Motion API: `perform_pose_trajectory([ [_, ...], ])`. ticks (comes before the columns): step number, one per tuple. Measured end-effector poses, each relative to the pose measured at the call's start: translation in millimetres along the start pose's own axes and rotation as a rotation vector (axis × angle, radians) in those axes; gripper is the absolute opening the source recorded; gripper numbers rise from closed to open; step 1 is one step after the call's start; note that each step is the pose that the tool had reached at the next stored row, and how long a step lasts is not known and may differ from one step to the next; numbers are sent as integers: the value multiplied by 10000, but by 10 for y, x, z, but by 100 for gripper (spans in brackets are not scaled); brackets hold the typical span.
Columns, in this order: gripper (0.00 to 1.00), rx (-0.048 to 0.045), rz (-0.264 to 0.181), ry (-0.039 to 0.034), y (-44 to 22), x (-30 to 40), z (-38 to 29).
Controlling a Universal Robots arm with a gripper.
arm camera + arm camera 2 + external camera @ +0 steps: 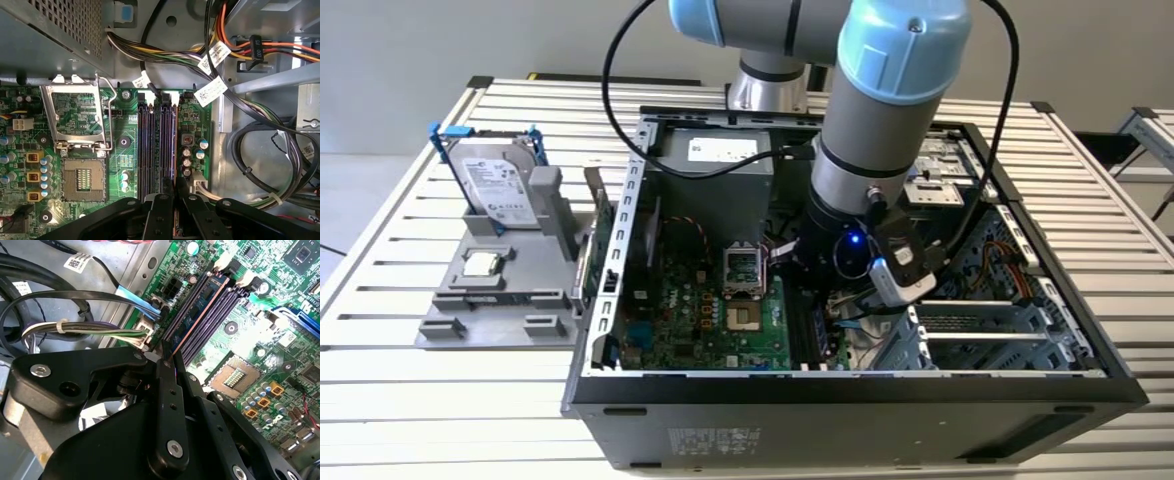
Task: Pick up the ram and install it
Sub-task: 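Insert the ram into the slot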
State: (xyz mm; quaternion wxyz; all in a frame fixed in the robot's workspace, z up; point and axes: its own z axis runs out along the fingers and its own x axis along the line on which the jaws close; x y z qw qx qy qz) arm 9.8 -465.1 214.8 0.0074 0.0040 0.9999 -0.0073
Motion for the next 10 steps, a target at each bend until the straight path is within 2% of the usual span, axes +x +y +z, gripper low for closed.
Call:
perform_pose_trajectory([
  [10,0,-6,0,1,-1,0,11],
])
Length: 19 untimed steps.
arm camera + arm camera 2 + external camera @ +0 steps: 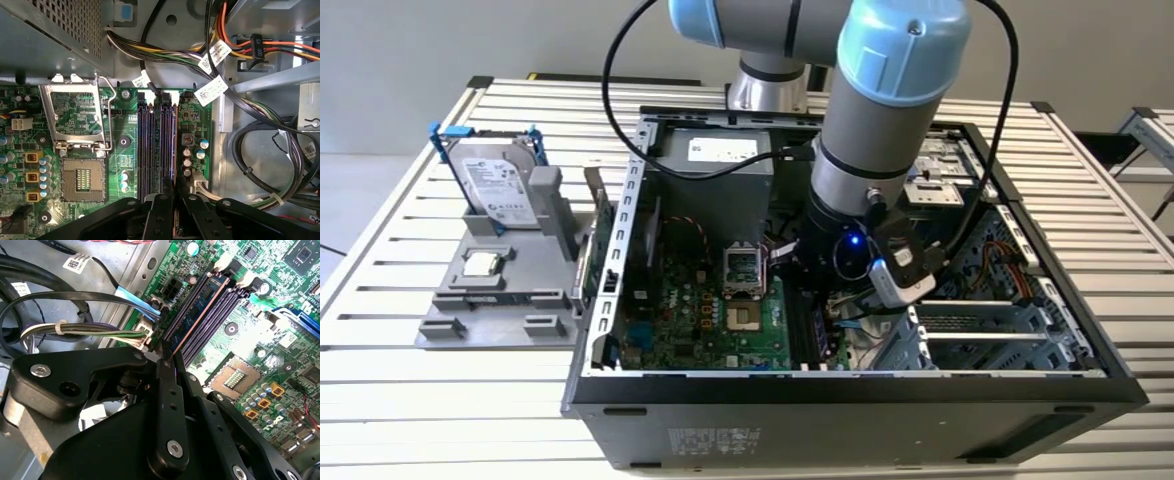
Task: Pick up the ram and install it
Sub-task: 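Insert the ram into the slot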
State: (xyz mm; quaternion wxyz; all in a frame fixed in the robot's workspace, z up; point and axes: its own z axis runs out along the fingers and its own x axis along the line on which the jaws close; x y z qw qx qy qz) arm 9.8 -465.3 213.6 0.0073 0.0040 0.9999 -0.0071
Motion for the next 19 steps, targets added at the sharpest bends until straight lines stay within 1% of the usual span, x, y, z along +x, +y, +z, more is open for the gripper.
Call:
perform_pose_trajectory([
  [8,0,-1,0,0,0,0,6],
  [9,100,-1,0,1,0,0,6],
  [16,100,5,0,0,0,0,7],
  [18,100,5,1,-1,0,0,-16],
  [19,100,5,0,-1,0,-1,-39],
])
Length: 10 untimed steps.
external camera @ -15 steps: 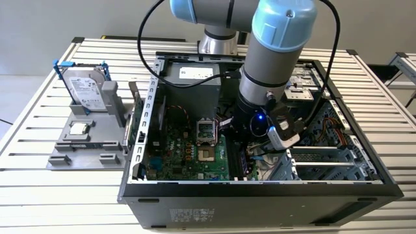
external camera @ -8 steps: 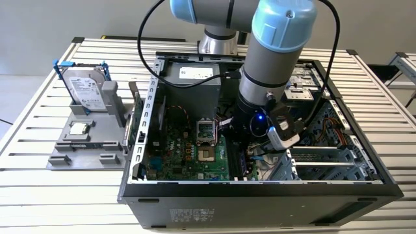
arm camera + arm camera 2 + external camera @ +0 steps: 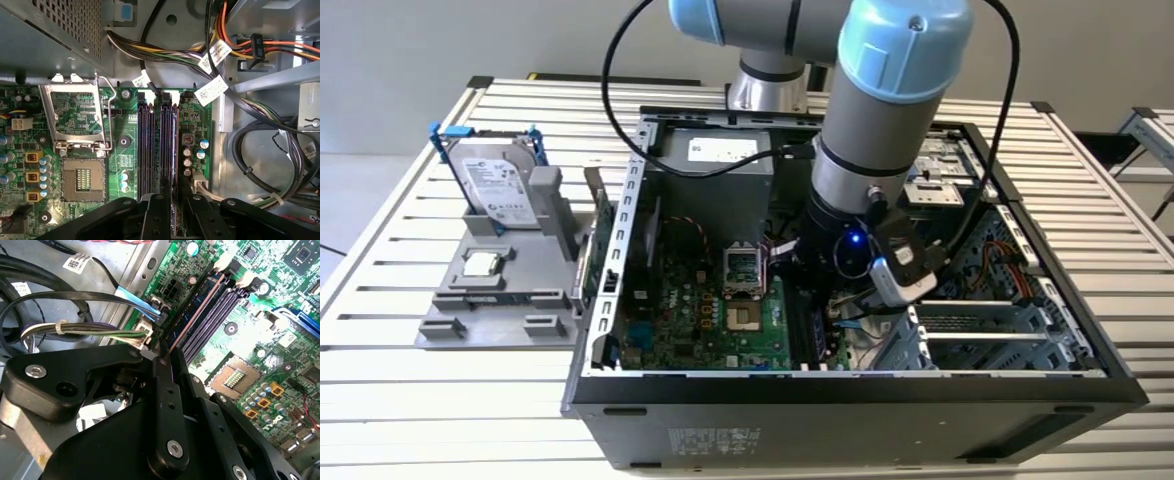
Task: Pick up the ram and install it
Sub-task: 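Insert the ram into the slot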
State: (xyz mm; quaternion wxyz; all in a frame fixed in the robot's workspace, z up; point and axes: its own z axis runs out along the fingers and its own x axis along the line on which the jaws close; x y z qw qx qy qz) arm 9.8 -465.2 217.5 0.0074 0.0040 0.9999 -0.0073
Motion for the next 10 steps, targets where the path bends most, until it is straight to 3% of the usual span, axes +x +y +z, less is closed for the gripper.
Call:
perform_pose_trajectory([
  [10,100,-9,0,0,-6,-5,-340],
])
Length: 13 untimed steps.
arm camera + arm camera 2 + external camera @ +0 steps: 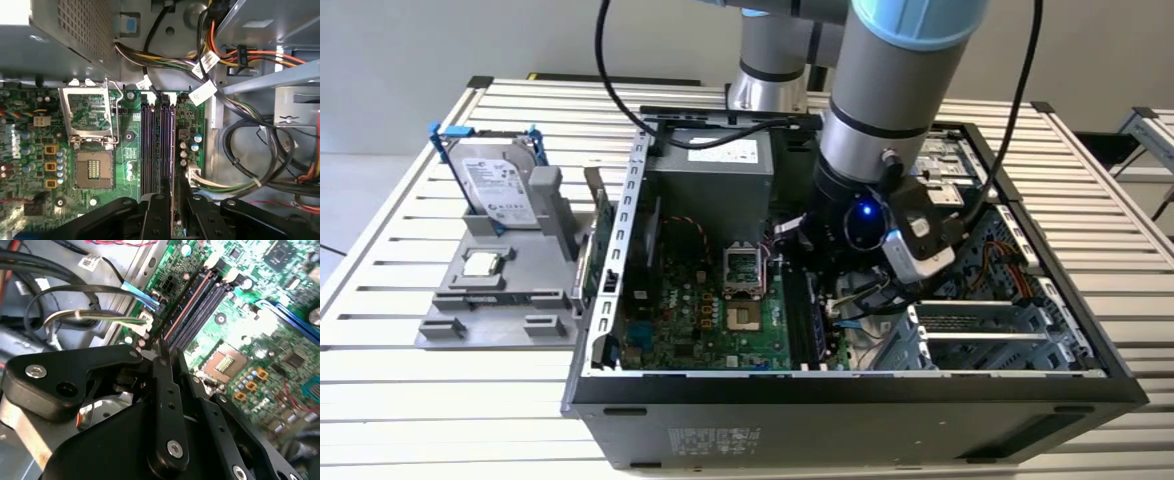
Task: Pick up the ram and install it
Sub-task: 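Insert the ram into the slot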
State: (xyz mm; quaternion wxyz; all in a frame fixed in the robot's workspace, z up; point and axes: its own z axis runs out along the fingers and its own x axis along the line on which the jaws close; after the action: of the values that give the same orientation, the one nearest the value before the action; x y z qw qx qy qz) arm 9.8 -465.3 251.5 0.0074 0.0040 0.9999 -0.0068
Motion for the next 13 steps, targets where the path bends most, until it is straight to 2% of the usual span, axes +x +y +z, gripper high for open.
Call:
perform_pose_trajectory([
  [4,100,-13,-1,1,-1,1,-15],
  [5,0,-13,0,1,-1,2,-15],
  [10,0,-11,0,1,-1,7,-16],
  [13,0,-12,0,1,-1,42,-16],
])
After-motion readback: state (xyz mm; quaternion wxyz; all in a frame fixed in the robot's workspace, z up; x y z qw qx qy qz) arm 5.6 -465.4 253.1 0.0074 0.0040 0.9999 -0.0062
